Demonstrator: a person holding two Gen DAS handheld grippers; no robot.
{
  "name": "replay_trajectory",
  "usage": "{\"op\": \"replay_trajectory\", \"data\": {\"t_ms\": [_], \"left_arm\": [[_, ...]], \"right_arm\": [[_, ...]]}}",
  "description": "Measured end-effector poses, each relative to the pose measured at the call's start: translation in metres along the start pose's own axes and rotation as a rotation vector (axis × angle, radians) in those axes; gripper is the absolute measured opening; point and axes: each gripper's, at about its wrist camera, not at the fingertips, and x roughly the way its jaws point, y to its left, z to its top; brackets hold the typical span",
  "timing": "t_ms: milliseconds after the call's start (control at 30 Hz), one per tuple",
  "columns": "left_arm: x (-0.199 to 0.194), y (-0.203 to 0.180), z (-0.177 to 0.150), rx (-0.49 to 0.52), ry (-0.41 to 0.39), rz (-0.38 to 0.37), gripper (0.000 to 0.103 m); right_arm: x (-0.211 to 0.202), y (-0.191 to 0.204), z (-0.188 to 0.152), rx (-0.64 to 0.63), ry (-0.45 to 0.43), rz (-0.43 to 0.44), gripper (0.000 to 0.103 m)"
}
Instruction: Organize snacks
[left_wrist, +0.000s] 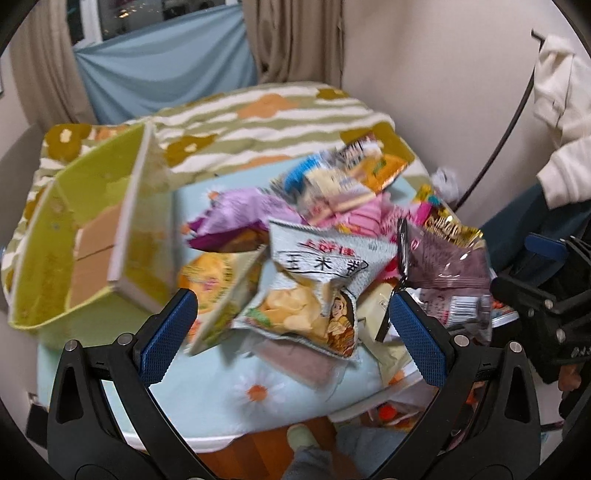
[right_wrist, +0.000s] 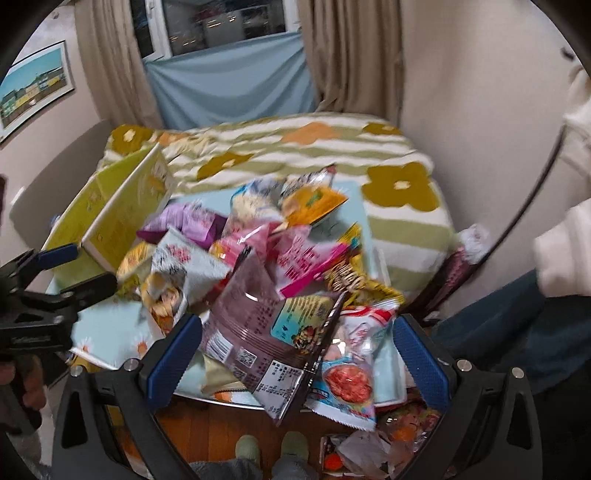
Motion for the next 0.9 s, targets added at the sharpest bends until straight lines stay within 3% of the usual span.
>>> {"op": "replay_trajectory", "data": {"t_ms": [167, 333, 567, 900], "left_arm": [[0.035, -0.010, 0.000, 0.037, 0.046, 0.019, 0.103], [0.063, -0.011, -0.002, 0.039, 0.102, 0.027, 0.091], [0.074, -0.013, -0.003, 0.042, 0.138, 0.036, 0.084], [0.073, -0.024, 0.002, 0.087, 0.123, 0.053, 0.059]], "right_arm": [[0.041, -0.010, -0.004, -0.005, 0.081, 0.124, 0.103], [0.064, -0.014, -0.003, 0.014, 0.113, 0.219, 0.103], [0.073, -0.013, 0.005, -0.051, 0.106, 0.241, 0.103], [0.072, -0.013, 0.005, -0.093, 0.106, 0.253, 0.098]]}}
